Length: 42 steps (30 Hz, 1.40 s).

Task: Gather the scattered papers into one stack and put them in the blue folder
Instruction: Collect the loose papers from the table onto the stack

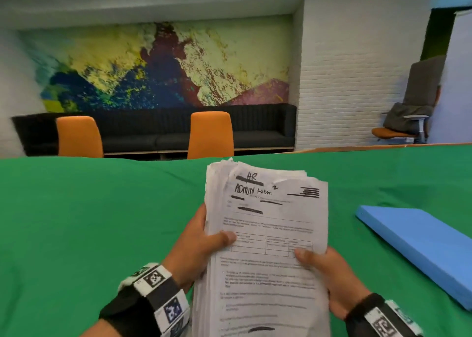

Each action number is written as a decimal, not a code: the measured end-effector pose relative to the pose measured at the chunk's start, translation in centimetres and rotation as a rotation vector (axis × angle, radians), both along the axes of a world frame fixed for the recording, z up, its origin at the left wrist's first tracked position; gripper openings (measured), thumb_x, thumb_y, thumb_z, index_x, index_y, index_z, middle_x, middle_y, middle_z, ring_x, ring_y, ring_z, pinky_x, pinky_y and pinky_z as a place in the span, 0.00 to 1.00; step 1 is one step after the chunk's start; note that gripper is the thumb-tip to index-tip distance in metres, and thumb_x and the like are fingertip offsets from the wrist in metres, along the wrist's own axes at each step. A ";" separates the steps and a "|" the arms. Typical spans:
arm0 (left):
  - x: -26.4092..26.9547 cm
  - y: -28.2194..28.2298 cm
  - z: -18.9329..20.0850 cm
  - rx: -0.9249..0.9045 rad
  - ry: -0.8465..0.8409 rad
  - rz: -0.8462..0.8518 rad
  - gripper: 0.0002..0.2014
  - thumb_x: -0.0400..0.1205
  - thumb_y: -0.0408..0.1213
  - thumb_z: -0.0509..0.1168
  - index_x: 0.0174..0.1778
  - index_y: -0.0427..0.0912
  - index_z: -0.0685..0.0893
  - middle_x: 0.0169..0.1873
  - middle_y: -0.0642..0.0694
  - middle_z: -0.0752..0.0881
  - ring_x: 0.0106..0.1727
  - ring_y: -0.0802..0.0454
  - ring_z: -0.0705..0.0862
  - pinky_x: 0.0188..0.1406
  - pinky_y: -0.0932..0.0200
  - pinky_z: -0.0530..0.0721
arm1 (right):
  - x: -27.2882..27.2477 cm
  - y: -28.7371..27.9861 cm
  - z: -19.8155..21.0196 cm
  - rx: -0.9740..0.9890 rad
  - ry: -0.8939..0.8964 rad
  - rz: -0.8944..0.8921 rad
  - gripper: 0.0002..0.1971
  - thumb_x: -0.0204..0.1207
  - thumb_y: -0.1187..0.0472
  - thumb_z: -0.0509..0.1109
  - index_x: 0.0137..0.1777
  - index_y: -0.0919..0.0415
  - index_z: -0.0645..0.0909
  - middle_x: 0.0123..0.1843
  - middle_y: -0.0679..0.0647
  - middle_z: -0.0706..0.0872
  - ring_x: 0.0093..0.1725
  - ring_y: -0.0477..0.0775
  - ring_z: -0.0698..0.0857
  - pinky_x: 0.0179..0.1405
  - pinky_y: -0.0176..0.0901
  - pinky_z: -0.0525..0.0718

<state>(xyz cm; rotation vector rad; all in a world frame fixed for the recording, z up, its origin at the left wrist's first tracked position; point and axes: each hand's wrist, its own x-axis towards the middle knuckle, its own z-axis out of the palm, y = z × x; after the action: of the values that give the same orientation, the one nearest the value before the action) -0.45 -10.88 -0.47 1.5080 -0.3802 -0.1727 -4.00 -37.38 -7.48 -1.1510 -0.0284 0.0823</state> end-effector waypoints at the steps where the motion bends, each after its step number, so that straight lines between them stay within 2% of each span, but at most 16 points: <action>1: -0.1 1.4 0.1 -0.003 -0.029 0.006 0.32 0.69 0.29 0.74 0.69 0.49 0.75 0.59 0.38 0.90 0.55 0.32 0.91 0.54 0.29 0.88 | 0.5 1.1 0.1 -0.003 -0.031 0.003 0.33 0.70 0.62 0.81 0.75 0.69 0.76 0.67 0.72 0.89 0.63 0.78 0.89 0.58 0.70 0.90; 3: -0.3 3.9 0.3 -0.030 -0.072 -0.017 0.31 0.70 0.27 0.73 0.70 0.46 0.76 0.60 0.36 0.89 0.57 0.31 0.90 0.53 0.33 0.89 | 1.4 3.0 0.3 0.027 -0.091 -0.012 0.41 0.63 0.57 0.82 0.77 0.65 0.74 0.69 0.70 0.88 0.65 0.77 0.88 0.60 0.71 0.89; 5: -0.3 6.0 0.2 -0.053 -0.100 -0.017 0.30 0.69 0.26 0.74 0.69 0.42 0.77 0.60 0.35 0.89 0.57 0.31 0.89 0.51 0.39 0.90 | 1.7 4.6 0.7 0.058 -0.162 -0.002 0.40 0.63 0.56 0.80 0.77 0.66 0.75 0.69 0.70 0.88 0.65 0.76 0.88 0.59 0.65 0.90; 8: -0.6 8.1 -0.8 0.019 -0.168 0.093 0.28 0.69 0.30 0.76 0.66 0.40 0.80 0.59 0.39 0.91 0.58 0.36 0.90 0.53 0.46 0.90 | 1.6 6.8 0.8 -0.039 -0.258 -0.035 0.23 0.69 0.63 0.78 0.65 0.62 0.87 0.63 0.66 0.92 0.61 0.70 0.91 0.54 0.55 0.92; 10: -0.6 8.8 -1.6 0.139 -0.227 0.215 0.25 0.73 0.33 0.77 0.65 0.46 0.80 0.58 0.48 0.91 0.58 0.46 0.91 0.60 0.42 0.88 | 1.5 8.0 1.0 -0.177 -0.284 -0.111 0.16 0.70 0.63 0.82 0.59 0.62 0.90 0.58 0.64 0.94 0.55 0.67 0.94 0.50 0.52 0.93; 13: -0.1 9.0 -2.3 0.194 -0.238 0.393 0.19 0.79 0.31 0.73 0.62 0.54 0.80 0.56 0.58 0.91 0.55 0.56 0.91 0.63 0.40 0.86 | 1.5 9.9 1.4 -0.367 -0.354 -0.184 0.23 0.71 0.40 0.81 0.58 0.55 0.89 0.55 0.57 0.95 0.53 0.60 0.95 0.53 0.58 0.93; 15: 0.2 9.0 -2.1 0.186 -0.265 0.500 0.18 0.80 0.33 0.72 0.61 0.57 0.79 0.55 0.60 0.91 0.55 0.58 0.90 0.63 0.42 0.86 | 1.4 10.9 2.1 -0.500 -0.436 -0.242 0.22 0.71 0.32 0.76 0.54 0.48 0.89 0.52 0.50 0.95 0.51 0.52 0.94 0.51 0.51 0.94; 17: 0.3 8.8 -1.6 0.172 -0.296 0.566 0.17 0.81 0.34 0.72 0.61 0.58 0.78 0.55 0.59 0.90 0.56 0.57 0.89 0.62 0.44 0.86 | 1.2 11.4 2.7 -0.532 -0.485 -0.259 0.14 0.77 0.40 0.73 0.52 0.49 0.88 0.51 0.44 0.94 0.49 0.47 0.93 0.49 0.48 0.94; 19: -0.1 8.5 -1.7 0.160 -0.328 0.613 0.17 0.81 0.33 0.70 0.60 0.57 0.78 0.55 0.59 0.89 0.56 0.58 0.88 0.59 0.46 0.87 | 0.9 11.5 2.9 -0.520 -0.496 -0.223 0.13 0.75 0.46 0.70 0.55 0.50 0.85 0.52 0.40 0.93 0.51 0.45 0.92 0.47 0.42 0.93; 23: -1.9 7.8 -4.2 0.147 -0.222 0.566 0.24 0.79 0.33 0.73 0.63 0.60 0.72 0.55 0.58 0.88 0.56 0.56 0.88 0.51 0.55 0.88 | 0.3 11.2 0.4 -0.539 -0.436 -0.150 0.23 0.73 0.39 0.77 0.63 0.49 0.84 0.56 0.34 0.92 0.55 0.41 0.91 0.47 0.30 0.88; 27: -2.3 8.4 -5.0 0.119 -0.148 0.479 0.43 0.73 0.37 0.79 0.76 0.67 0.60 0.56 0.54 0.88 0.55 0.55 0.90 0.52 0.56 0.87 | 0.3 10.4 -0.9 -0.452 -0.405 -0.159 0.41 0.57 0.39 0.84 0.71 0.51 0.79 0.60 0.47 0.94 0.58 0.52 0.93 0.50 0.41 0.92; 31: -1.7 8.6 -3.7 0.048 -0.232 0.439 0.38 0.69 0.40 0.80 0.72 0.60 0.69 0.56 0.53 0.90 0.53 0.52 0.92 0.53 0.39 0.91 | 0.4 9.8 1.7 -0.320 -0.461 -0.252 0.29 0.65 0.57 0.78 0.67 0.54 0.78 0.56 0.50 0.94 0.52 0.54 0.94 0.42 0.41 0.92; 35: -1.7 9.3 -3.0 -0.037 -0.316 0.417 0.49 0.64 0.48 0.84 0.78 0.66 0.63 0.61 0.54 0.87 0.58 0.48 0.91 0.52 0.46 0.92 | 0.5 9.4 4.5 -0.311 -0.556 -0.290 0.35 0.70 0.62 0.83 0.73 0.44 0.73 0.59 0.45 0.93 0.55 0.51 0.93 0.47 0.41 0.92; 39: -1.4 9.9 -1.8 0.000 -0.485 0.476 0.58 0.64 0.39 0.83 0.78 0.81 0.52 0.68 0.59 0.75 0.59 0.64 0.87 0.50 0.64 0.90 | 0.7 8.7 6.6 -0.572 -0.695 -0.376 0.51 0.69 0.58 0.82 0.80 0.20 0.57 0.68 0.41 0.83 0.61 0.48 0.90 0.58 0.44 0.89; 40: -1.1 10.2 -1.5 0.016 -0.543 0.484 0.59 0.64 0.42 0.85 0.78 0.82 0.51 0.69 0.59 0.74 0.61 0.66 0.86 0.51 0.66 0.89 | 0.7 8.5 7.0 -0.682 -0.729 -0.400 0.52 0.71 0.59 0.83 0.81 0.20 0.56 0.70 0.39 0.81 0.63 0.47 0.89 0.62 0.46 0.87; 42: -0.7 10.7 -0.9 0.080 -0.645 0.476 0.56 0.62 0.52 0.83 0.79 0.79 0.55 0.72 0.58 0.73 0.67 0.58 0.83 0.57 0.57 0.89 | 0.7 8.4 7.7 -0.924 -0.817 -0.446 0.45 0.75 0.59 0.81 0.81 0.25 0.62 0.67 0.37 0.80 0.66 0.38 0.82 0.65 0.45 0.83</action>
<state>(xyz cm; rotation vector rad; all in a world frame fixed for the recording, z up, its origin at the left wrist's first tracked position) -1.19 -0.16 -1.35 1.6679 -0.5119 0.6964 -3.34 -28.98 0.18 -2.0144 -0.4965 -0.8566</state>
